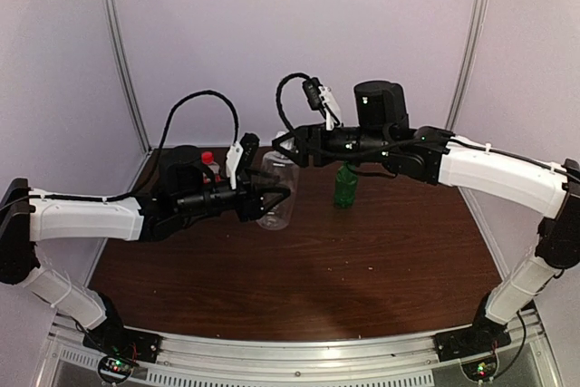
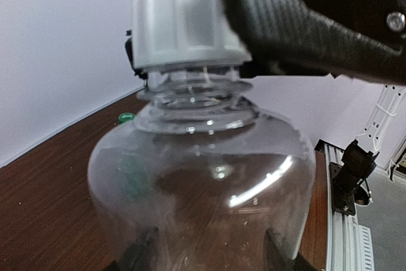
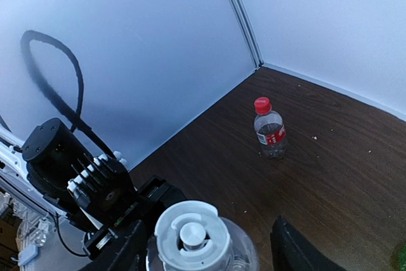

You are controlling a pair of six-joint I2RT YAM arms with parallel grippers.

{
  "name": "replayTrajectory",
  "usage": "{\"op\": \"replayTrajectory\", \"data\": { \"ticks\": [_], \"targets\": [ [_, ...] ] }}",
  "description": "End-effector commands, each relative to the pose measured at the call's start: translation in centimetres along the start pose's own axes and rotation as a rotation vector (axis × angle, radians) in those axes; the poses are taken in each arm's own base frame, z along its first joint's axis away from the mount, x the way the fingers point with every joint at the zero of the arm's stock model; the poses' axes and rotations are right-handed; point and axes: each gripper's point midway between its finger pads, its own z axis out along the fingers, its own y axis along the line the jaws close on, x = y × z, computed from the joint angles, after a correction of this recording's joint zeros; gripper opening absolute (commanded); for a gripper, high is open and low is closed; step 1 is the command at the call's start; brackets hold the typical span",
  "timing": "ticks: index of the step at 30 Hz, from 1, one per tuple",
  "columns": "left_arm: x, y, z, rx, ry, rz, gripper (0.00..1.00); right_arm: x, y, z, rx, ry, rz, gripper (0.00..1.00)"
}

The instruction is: Unscrew the bottle caps

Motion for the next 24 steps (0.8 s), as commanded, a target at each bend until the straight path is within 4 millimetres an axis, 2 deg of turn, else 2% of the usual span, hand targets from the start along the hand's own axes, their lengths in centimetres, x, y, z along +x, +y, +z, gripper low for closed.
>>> {"op": "replayTrajectory", "data": {
  "ticks": [1,8,12,14,18,22,24],
  "targets": [
    [-2.8,-0.4,-0.3,-0.005,-0.075,0.035,0.38,-1.3,0.9,0.3,-0.015,-0.031,-0.012,0.60],
    [-2.4,-0.2,-0.3,-0.015,-0.064,0.042,0.38,-1.2,1.2,0.3,-0.029,-0.038,-0.034,0.31],
    [-2.3,-0.4,-0.5,-0.009,-0.062,0.054,0.38,-0.9,1.8,0.0,-0.064,-0.038,-0.069,0.19],
    [-2.3,-0.9,-0.6,0.017,-0.066,0.067,0.37,-0.9,2.2,-0.4,-0.092,-0.044,-0.104,0.16],
    [-2.4,-3.0,-1.2,0.133,-0.080,0.100,0.35,-0.5,3.1,-1.3,-0.199,-0.027,-0.177,0.11],
    [-2.5,-6.1,-2.1,0.310,-0.095,0.133,0.35,0.8,4.6,-2.4,-0.396,0.024,-0.273,0.11],
    [-2.6,-7.8,-2.9,0.413,-0.108,0.141,0.36,2.0,5.9,-3.4,-0.530,0.055,-0.341,0.16]
  ]
}}
